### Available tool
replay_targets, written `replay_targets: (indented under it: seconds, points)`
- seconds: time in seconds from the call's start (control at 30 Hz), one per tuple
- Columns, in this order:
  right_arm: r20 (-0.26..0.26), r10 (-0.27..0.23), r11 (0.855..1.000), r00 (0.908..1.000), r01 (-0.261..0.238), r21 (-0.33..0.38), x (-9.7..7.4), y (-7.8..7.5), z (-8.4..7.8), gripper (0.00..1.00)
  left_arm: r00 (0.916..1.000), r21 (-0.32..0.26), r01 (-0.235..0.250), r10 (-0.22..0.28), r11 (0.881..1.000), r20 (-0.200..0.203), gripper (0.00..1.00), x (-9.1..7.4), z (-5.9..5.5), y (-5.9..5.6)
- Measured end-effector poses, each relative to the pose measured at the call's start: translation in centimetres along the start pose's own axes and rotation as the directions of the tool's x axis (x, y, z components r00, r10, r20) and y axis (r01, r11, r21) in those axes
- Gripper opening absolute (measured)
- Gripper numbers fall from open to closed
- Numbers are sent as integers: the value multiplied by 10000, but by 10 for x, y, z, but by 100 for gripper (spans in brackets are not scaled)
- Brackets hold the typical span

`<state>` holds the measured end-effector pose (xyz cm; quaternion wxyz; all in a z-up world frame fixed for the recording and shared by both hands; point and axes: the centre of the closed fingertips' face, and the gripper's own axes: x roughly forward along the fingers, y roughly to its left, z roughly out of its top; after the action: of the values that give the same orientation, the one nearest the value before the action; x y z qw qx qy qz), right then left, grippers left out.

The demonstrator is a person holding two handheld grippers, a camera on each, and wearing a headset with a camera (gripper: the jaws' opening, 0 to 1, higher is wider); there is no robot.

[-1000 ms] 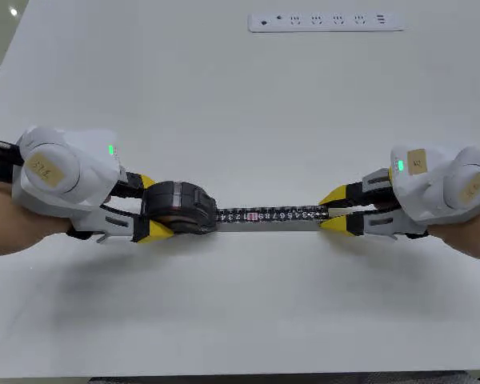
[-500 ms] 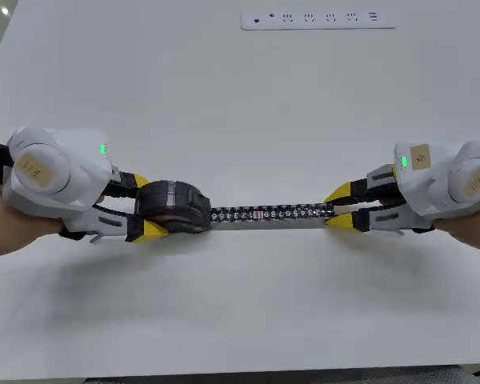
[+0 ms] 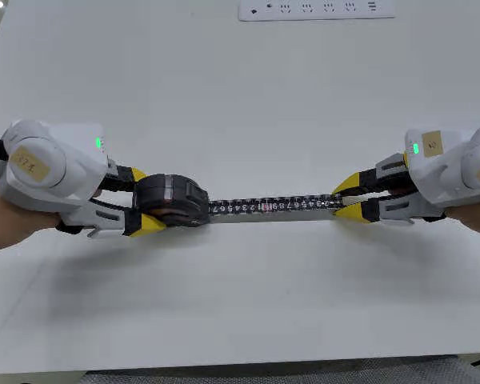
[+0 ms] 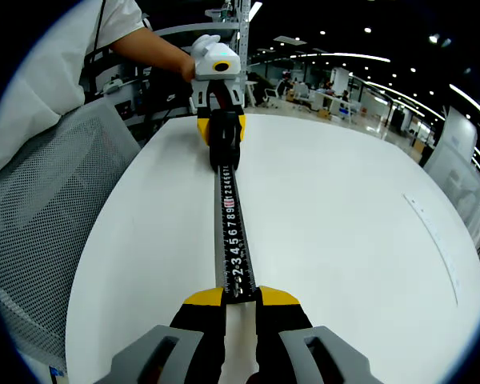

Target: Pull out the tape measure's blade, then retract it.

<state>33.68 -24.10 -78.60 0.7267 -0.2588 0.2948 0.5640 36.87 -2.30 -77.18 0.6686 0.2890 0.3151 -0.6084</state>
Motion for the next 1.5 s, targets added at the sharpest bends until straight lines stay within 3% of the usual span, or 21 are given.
replay_targets:
  seconds: [1.5]
  points:
    - [-851, -342, 9965, 9958, 405, 727, -43, 0, -50, 10, 10000, 7, 65, -65, 10000, 16, 27, 2, 2, 0]
